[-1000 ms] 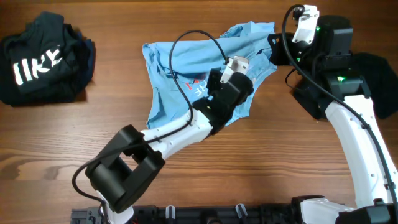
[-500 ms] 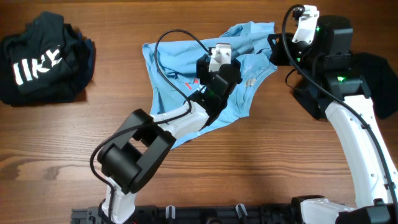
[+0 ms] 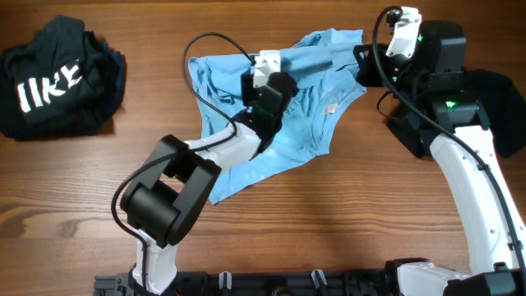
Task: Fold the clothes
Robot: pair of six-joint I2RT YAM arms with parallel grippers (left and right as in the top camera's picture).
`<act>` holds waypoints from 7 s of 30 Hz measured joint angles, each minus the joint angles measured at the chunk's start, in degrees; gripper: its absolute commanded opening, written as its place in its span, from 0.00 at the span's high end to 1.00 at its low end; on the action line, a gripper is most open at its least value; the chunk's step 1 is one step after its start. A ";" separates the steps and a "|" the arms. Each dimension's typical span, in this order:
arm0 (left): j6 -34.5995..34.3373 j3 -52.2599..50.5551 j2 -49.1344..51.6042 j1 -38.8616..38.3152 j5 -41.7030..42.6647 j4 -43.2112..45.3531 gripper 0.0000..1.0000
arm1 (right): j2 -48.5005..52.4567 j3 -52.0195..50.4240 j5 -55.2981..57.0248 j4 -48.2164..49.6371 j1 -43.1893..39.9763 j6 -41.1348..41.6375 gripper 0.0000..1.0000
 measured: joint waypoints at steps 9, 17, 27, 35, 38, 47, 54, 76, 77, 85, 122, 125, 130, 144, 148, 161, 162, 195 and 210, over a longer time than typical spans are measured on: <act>0.00 0.00 2.64 3.54 2.45 0.24 0.32 | 0.00 0.00 -0.15 0.00 0.02 0.00 0.96; 0.00 0.00 7.08 7.56 3.04 0.74 0.32 | 0.00 0.00 -0.17 -0.02 0.07 0.00 0.96; -0.07 0.02 7.06 13.05 4.76 2.86 0.95 | 0.07 0.00 -1.25 -0.11 0.50 0.00 0.96; 1.09 0.07 5.81 13.03 2.36 4.28 0.96 | 0.17 0.00 -1.07 -0.11 0.74 0.00 0.96; 2.99 0.04 2.19 12.92 0.96 1.33 0.96 | 0.17 0.00 -0.52 -0.07 0.70 -0.07 0.96; 5.66 0.07 -21.73 12.79 -0.15 -18.86 0.96 | -0.07 2.27 0.92 -6.14 0.59 -3.04 0.96; 6.29 0.04 -39.98 12.33 3.91 -29.97 0.96 | -4.57 12.59 1.79 -16.06 0.76 -5.49 0.96; -0.24 37.81 -47.19 2.16 18.43 -80.32 0.96 | -13.94 42.75 5.57 -48.89 0.92 -7.15 0.96; -0.55 39.82 -46.27 1.62 18.47 -82.49 0.96 | -13.94 43.67 5.77 -50.42 0.92 -7.15 0.96; -3.21 49.92 -40.19 -4.35 18.38 -93.46 0.96 | -13.66 50.82 9.66 -59.56 0.70 -7.17 0.96; -3.93 59.14 -12.63 13.53 8.20 -64.26 0.96 | 14.93 61.11 15.15 -29.59 1.29 -8.09 0.96; 0.33 59.01 -11.85 15.91 8.35 -49.96 0.96 | 17.94 61.05 14.64 -17.57 1.70 -9.38 0.96; 10.86 59.56 -12.09 16.70 8.04 -35.76 0.96 | 18.40 61.11 18.21 -4.92 1.88 -12.41 0.96; 7.15 60.26 -8.87 18.64 7.58 -77.79 0.96 | 24.33 61.44 21.86 -31.52 -1.49 -16.55 0.96; 5.09 60.26 -6.69 18.64 9.31 -79.17 0.96 | 26.84 60.94 12.57 -38.40 -1.92 -15.91 0.95; -0.79 60.26 -6.40 20.11 10.62 -70.97 0.96 | 29.27 50.29 -11.96 -39.65 1.88 -17.64 0.28; -1.36 60.26 -6.40 20.33 10.88 -70.86 0.96 | 29.33 49.44 -12.81 -38.42 2.75 -18.34 0.22; -3.50 60.26 -6.40 20.39 14.19 -73.48 0.96 | 32.81 25.49 -9.25 6.01 25.42 30.42 0.25; -3.50 60.26 -6.40 20.31 14.21 -74.38 0.96 | 37.48 25.49 -6.40 4.59 27.28 35.34 0.24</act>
